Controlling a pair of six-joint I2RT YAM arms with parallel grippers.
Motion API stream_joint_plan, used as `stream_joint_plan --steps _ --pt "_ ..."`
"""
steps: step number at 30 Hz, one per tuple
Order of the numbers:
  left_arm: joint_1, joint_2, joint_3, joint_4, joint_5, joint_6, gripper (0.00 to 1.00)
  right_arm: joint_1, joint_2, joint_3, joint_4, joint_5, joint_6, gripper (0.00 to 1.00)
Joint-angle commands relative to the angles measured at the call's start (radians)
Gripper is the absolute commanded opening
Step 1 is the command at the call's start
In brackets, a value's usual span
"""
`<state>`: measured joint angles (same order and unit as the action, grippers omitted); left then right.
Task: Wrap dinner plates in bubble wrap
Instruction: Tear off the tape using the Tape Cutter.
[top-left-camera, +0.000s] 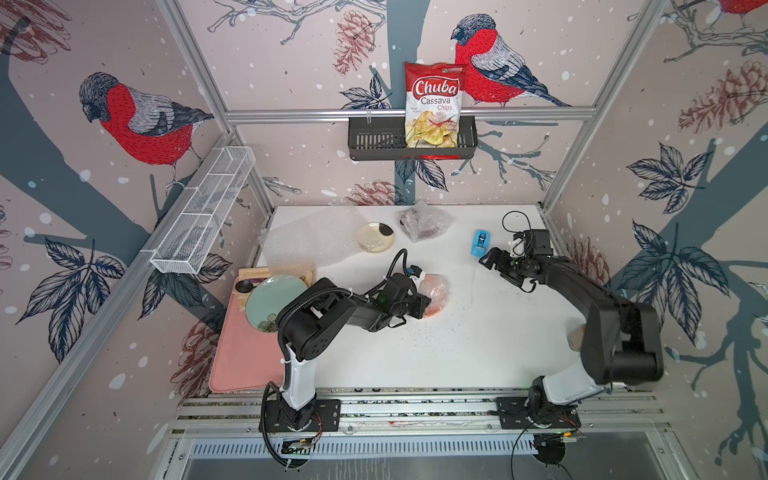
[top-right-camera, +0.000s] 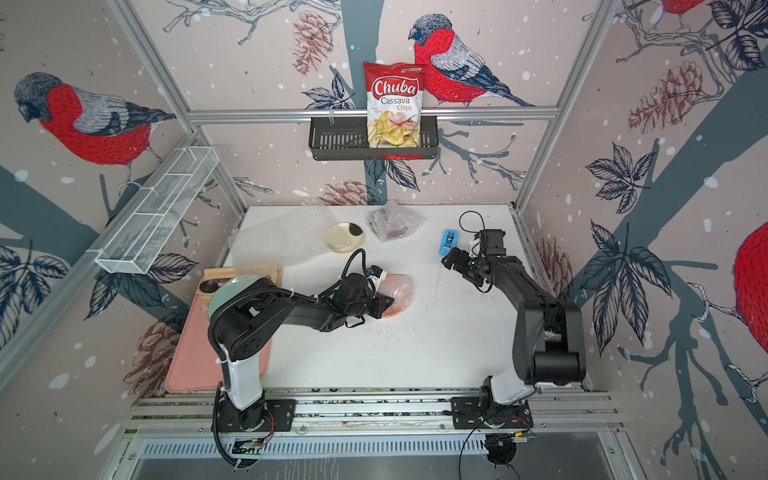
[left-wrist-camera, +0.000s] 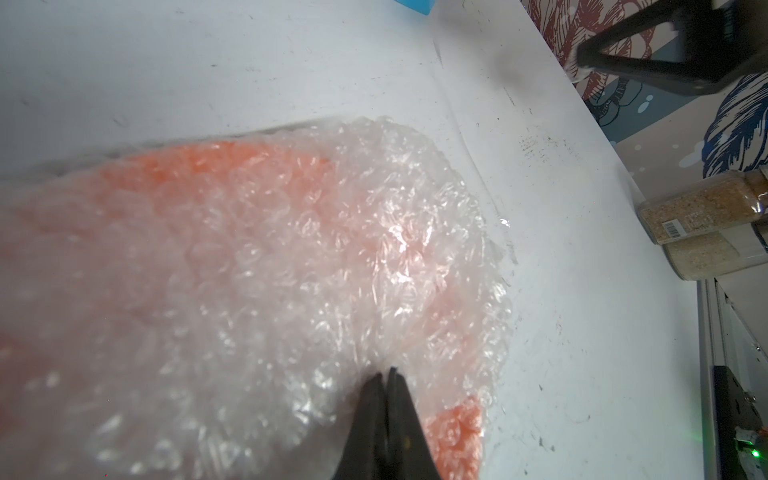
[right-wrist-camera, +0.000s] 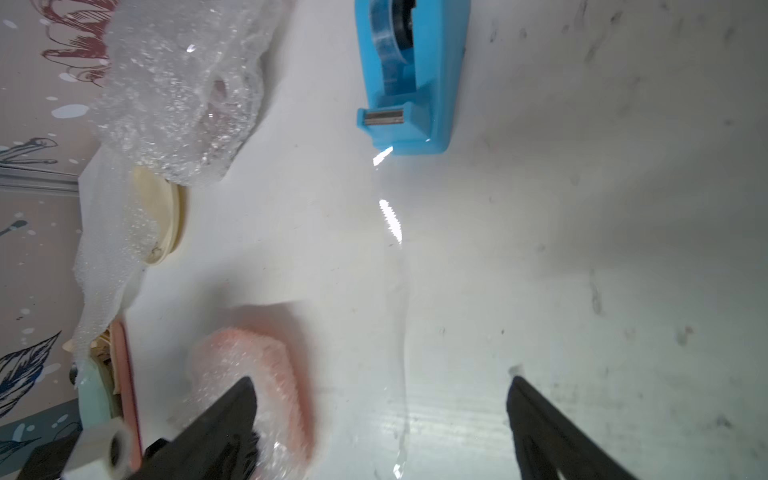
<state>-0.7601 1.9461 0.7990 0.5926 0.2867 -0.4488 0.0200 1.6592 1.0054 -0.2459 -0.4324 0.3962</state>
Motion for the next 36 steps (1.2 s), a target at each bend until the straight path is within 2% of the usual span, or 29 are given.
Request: stream_joint_plan --steps 1,5,8,12,15,20,30,36 --pt "0.002 0.03 -0.011 -0.261 -0.064 -0.014 0.0 0.005 0.117 0.041 0.173 -0.14 -0.084 0.91" --pt "0.003 0.036 -0.002 -0.271 -0.066 -0.015 0.0 0.009 0.231 0.084 0.254 -0.224 -0.075 0.9" --pt "0.002 0.039 0.006 -0.283 -0.07 -0.014 0.0 0.001 0.285 0.102 0.308 -0.227 -0.037 0.88" --pt "0.002 0.04 0.009 -0.29 -0.073 -0.016 0.0 -0.017 0.346 0.102 0.44 -0.283 0.015 0.71" --pt "0.003 0.042 0.012 -0.299 -0.075 -0.016 0.0 -0.02 0.385 0.111 0.496 -0.323 0.037 0.64" --pt "0.003 0.042 0.015 -0.304 -0.076 -0.018 0.0 -0.033 0.413 0.116 0.579 -0.361 0.07 0.57" --pt "0.002 0.047 0.017 -0.307 -0.074 -0.02 0.0 -0.053 0.398 0.073 0.701 -0.417 0.112 0.35" --pt "0.003 0.045 0.018 -0.306 -0.075 -0.02 0.0 -0.06 0.402 0.062 0.71 -0.39 0.131 0.25"
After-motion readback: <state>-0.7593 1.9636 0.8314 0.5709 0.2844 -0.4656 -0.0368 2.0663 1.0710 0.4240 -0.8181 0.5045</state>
